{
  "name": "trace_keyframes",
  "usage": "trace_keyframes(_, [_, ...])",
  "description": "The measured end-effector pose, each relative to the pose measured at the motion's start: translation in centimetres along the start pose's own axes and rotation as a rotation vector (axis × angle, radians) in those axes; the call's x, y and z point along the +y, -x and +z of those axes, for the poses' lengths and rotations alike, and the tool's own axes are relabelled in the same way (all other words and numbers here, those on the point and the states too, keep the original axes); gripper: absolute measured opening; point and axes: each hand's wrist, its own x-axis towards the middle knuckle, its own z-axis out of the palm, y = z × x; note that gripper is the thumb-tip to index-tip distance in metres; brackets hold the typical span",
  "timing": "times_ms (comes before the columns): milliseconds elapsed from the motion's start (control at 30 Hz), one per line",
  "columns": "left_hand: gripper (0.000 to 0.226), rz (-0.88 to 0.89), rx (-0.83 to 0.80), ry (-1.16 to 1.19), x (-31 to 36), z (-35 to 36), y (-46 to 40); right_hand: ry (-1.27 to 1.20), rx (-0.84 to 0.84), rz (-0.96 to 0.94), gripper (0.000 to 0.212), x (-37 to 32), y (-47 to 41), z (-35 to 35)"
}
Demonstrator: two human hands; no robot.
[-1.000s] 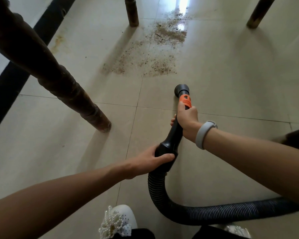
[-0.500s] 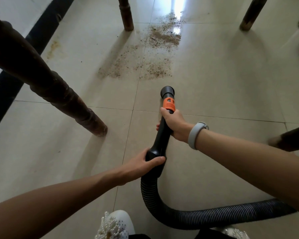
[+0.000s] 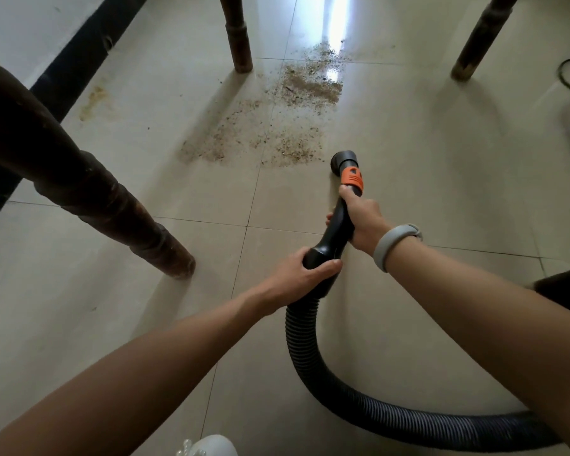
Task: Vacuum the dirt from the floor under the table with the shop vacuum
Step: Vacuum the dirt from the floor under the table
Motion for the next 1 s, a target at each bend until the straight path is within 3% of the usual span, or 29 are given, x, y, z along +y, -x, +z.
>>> trace_keyframes(133, [0.01, 0.053, 0.01, 0.016, 1.0, -0.5, -1.3, -0.001, -0.101, 0.004, 0.034, 0.0, -0.3, 0.3])
trace_keyframes(233, [0.016, 0.074, 0.077, -0.06, 1.1, -0.1, -1.6, 0.055, -0.06, -0.03, 0.031, -0.2, -0.5, 0.8])
trace_keyframes(300, [0.03, 0.052, 0.1, -0.097, 0.8, 0.4, -1.8, 0.105, -0.028, -0.055, 0.03, -0.1, -0.8, 1.0])
trace_keyframes(400, [0.016, 0.062, 0.077, -0.076, 0.6, 1.0, -1.9, 0.131, -0.024, -0.094, 0.028, 0.3, -0.9, 0.7])
trace_keyframes(567, [0.02, 0.06, 0.05, -0.083, 0.4, 1.3, -1.8, 0.132, -0.06, -0.086, 0.025, 0.8, -0.8, 0.2])
trace_keyframes(1000, [0.047, -0.012, 0.139, -0.173, -0.7, 0.7, -2.0, 0.121, -0.123, -0.058, 0.03, 0.8, -0.7, 1.5])
